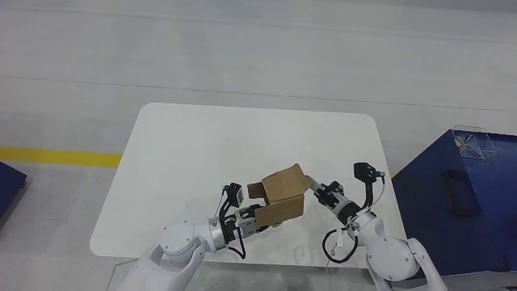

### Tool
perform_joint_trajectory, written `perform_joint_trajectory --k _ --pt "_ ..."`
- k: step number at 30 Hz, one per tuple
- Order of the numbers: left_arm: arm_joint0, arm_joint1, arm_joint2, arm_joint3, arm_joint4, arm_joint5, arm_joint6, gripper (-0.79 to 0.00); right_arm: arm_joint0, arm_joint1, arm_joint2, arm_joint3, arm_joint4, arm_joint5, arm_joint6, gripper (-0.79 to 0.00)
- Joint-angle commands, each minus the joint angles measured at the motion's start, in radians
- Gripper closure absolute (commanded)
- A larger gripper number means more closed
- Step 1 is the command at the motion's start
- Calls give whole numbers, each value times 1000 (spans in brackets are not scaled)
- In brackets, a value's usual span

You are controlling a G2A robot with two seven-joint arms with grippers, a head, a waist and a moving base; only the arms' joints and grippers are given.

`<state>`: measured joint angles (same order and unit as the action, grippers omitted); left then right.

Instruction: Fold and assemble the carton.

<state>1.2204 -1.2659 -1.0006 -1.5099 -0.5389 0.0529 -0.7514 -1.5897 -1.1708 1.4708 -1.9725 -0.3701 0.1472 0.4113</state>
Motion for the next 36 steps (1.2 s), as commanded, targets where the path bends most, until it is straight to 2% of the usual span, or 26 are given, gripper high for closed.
perform_joint_trajectory --k 1,7,26,29,32,36 --pt "-4 0 1 6 -3 15 1 0 -5 -3 49 13 80 24 -43 -785" --pt "-13 -2 7 18 -4 45 2 0 -11 -12 169 46 321 36 -136 -785" --pt "-10 -2 9 15 -4 47 5 0 -11 -12 169 46 321 36 -136 -785" --pt "17 -7 28 -88 -31 152 95 0 -11 -12 169 46 321 36 -136 -785" --pt "49 -20 39 -198 -183 330 251 0 -11 -12 169 46 321 36 -136 -785" --pt "78 -47 46 -315 -387 445 557 0 -11 -12 169 46 321 36 -136 -785"
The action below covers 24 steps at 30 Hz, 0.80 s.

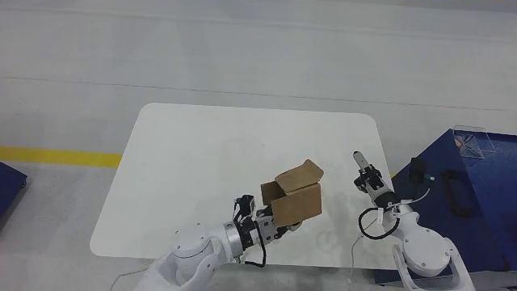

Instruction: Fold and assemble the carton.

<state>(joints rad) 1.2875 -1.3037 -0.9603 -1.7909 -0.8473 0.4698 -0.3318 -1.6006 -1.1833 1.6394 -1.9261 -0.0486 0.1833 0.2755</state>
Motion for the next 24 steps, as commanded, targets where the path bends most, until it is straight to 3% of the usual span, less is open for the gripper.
perform_joint_trajectory --k 1,4,6,13,18,24 --pt "21 -18 11 -52 -149 40 232 0 0 0 0 0 0 0 0 -785" --pt "23 -45 29 -103 -305 48 548 0 0 0 0 0 0 0 0 -785" --pt "29 -64 39 -115 -381 -26 781 0 0 0 0 0 0 0 0 -785" --pt "-72 -127 117 -90 -630 -118 1382 0 0 0 0 0 0 0 0 -785" --pt "-159 -166 163 4 -726 -221 1594 0 0 0 0 0 0 0 0 -785" --pt "-228 -205 207 148 -762 -350 1722 0 0 0 0 0 0 0 0 -785"
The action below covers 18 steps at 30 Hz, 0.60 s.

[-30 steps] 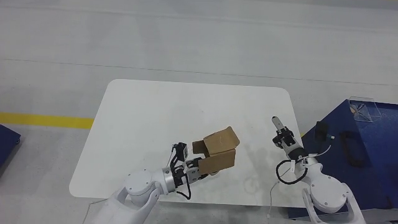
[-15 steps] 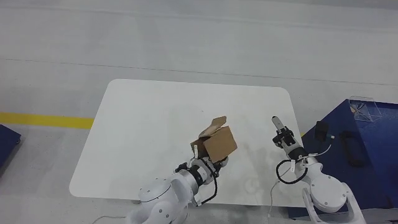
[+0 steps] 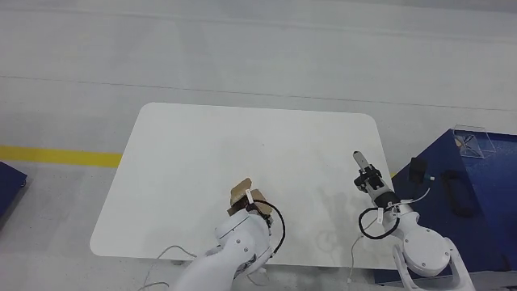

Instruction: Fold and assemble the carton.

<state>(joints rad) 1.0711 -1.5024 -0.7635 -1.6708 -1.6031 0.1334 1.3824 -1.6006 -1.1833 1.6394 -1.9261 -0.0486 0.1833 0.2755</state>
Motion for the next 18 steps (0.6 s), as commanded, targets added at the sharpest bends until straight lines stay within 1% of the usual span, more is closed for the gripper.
perform_joint_trajectory --k 1,5,6,7,8,9,12,14,16,18 --pt "-21 -13 16 49 -10 -26 9 0 0 0 0 0 0 0 0 -785" --pt "-50 -33 34 119 -32 -51 -9 0 0 0 0 0 0 0 0 -785" --pt "-58 -37 38 138 -31 -49 -21 -37 0 0 0 0 0 0 0 -785" --pt "-64 -41 40 158 -28 -55 -35 -305 0 0 0 0 0 0 0 -785" --pt "-67 -44 41 175 -29 -62 -40 -489 0 0 0 0 0 0 0 -785" --pt "-71 -48 44 183 -30 -64 -48 -785 0 0 0 0 0 0 0 -785" --pt "-73 -55 47 179 -26 -56 -96 -785 0 0 0 0 0 0 0 -785" --pt "-57 -55 38 150 -27 -49 -122 -785 0 0 0 0 0 0 0 -785" --pt "-35 -48 24 90 13 -35 -131 -785 0 0 0 0 0 0 0 -785" --pt "9 -36 -4 -13 36 -12 -165 -785 0 0 0 0 0 0 0 -785"
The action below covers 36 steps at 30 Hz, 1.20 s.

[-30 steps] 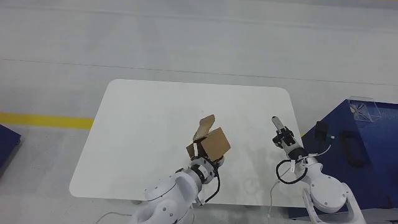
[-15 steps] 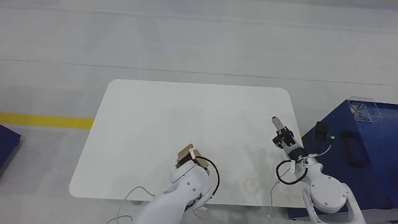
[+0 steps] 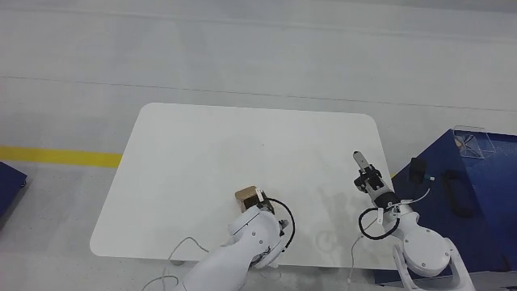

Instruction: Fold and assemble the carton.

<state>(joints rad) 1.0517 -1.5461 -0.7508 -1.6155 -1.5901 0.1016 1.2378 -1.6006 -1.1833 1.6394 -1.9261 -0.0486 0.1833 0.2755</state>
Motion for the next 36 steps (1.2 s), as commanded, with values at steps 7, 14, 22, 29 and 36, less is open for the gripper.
perform_joint_trajectory --k 7,14,22,29,36 --pt "233 82 -146 -399 266 275 -265 -785 0 0 0 0 0 0 0 -785" --pt "349 152 -281 -392 627 397 -803 -785 0 0 0 0 0 0 0 -785" --pt "383 171 -316 -325 722 336 -1004 -785 0 0 0 0 0 0 0 -785" --pt "383 171 -316 -325 722 336 -1004 -785 0 0 0 0 0 0 0 -785" --pt "383 171 -316 -325 722 336 -1004 -785 0 0 0 0 0 0 0 -785"
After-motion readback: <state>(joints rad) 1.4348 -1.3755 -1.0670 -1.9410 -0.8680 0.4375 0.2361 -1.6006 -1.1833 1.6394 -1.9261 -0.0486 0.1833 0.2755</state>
